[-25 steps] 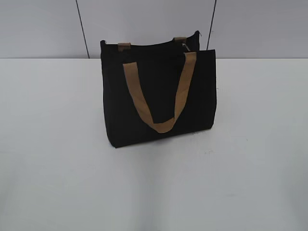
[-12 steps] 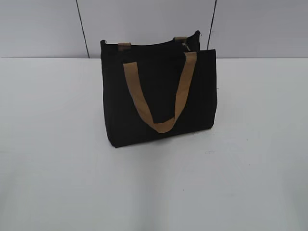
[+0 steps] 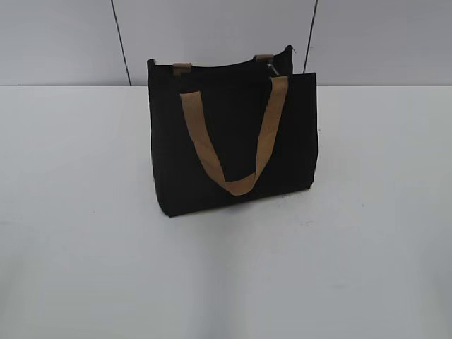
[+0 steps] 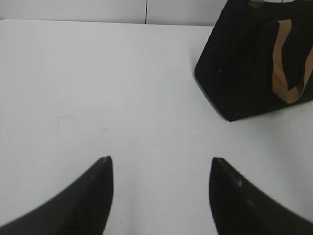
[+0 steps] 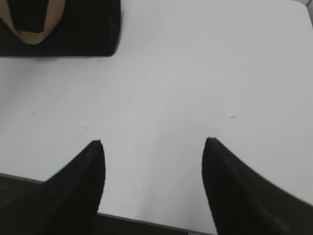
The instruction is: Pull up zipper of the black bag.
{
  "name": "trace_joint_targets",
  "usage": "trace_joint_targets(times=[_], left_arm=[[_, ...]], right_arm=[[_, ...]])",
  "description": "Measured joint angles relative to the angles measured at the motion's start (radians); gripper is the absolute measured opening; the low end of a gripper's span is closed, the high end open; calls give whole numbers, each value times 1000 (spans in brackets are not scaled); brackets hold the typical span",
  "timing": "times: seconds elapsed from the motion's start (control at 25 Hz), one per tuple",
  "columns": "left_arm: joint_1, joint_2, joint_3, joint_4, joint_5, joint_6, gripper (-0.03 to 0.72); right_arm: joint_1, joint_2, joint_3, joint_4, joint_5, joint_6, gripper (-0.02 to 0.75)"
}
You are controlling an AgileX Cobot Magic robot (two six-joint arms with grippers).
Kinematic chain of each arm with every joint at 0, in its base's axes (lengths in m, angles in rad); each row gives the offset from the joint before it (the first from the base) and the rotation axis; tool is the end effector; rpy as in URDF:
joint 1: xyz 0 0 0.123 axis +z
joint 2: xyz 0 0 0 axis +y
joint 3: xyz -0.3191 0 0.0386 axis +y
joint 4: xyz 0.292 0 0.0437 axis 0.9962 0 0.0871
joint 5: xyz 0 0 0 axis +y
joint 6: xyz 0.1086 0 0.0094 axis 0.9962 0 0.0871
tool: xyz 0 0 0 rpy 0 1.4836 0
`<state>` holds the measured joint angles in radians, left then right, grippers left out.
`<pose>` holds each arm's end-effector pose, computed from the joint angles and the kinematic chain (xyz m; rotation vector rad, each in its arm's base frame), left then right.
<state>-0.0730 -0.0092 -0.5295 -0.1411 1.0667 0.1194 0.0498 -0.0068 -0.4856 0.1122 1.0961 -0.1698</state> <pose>0.0058 -0.0139 0.3002 0.2029 1.9962 -0.1380 0.0111 0.0114 0.2826 -0.2353 2.0692 0.0622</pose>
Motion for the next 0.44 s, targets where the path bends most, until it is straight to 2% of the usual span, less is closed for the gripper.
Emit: trace_joint_targets(times=[0.16,0.44], left_arm=[[0,0,0,0,0,0,468],[0,0,0,0,-1,0,468]], right_arm=[[-50,0,0,0,0,0,487],[-50,0,0,0,0,0,487]])
